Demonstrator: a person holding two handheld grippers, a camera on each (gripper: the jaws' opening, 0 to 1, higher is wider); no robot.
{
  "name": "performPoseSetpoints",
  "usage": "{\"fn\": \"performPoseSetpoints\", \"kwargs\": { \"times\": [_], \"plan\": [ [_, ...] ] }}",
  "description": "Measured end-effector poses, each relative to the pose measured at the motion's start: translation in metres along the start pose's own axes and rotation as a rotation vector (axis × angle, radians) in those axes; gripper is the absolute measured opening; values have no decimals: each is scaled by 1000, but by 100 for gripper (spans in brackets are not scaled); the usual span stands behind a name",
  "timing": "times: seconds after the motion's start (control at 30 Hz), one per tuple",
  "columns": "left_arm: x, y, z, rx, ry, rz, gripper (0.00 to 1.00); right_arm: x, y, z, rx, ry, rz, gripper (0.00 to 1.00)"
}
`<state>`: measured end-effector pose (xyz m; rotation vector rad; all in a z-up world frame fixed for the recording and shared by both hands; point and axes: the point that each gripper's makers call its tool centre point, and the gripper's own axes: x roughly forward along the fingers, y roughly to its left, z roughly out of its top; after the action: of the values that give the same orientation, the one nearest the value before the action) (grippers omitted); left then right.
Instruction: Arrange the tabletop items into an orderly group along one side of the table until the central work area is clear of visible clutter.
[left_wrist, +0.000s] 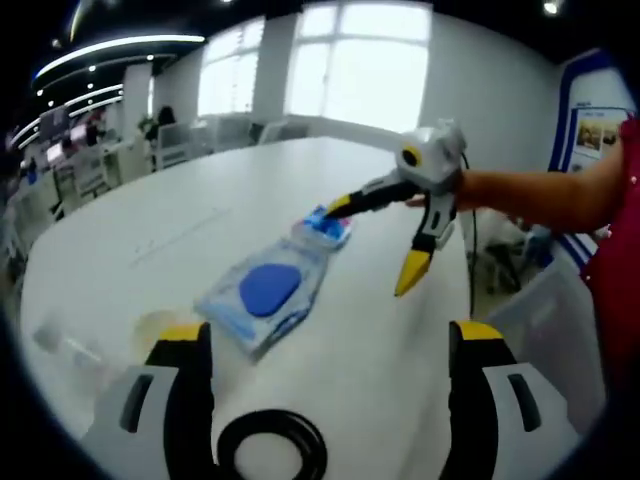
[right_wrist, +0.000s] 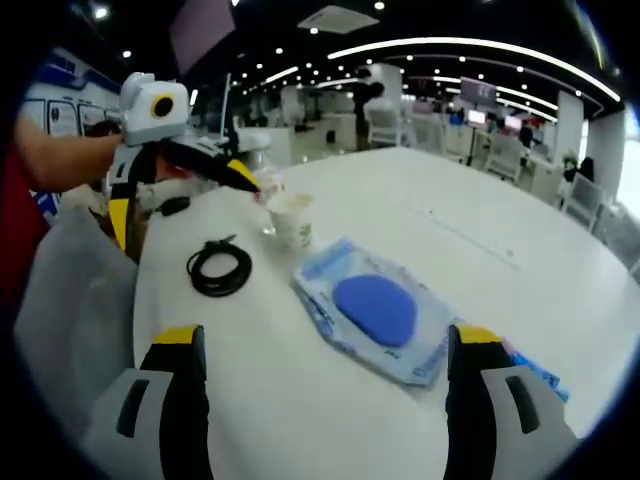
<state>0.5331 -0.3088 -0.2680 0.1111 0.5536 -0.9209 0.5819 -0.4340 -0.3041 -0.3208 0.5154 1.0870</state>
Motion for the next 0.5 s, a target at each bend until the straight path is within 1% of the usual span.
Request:
{"fn": "performPoseSetpoints", "kwargs": {
  "times": [0.27,0.3,0.5],
  "plan": [
    [-37,4,-27,-62,-26,54,93,-3,25,-3,-13,1,29,99],
    [-42,5,-31,-73,-32,63,93,-3,32,-4,-14,3,38,99],
    [-64,8,-52,-104,-39,96,92,1,53,-4,-30,16,68,99]
  ]
}}
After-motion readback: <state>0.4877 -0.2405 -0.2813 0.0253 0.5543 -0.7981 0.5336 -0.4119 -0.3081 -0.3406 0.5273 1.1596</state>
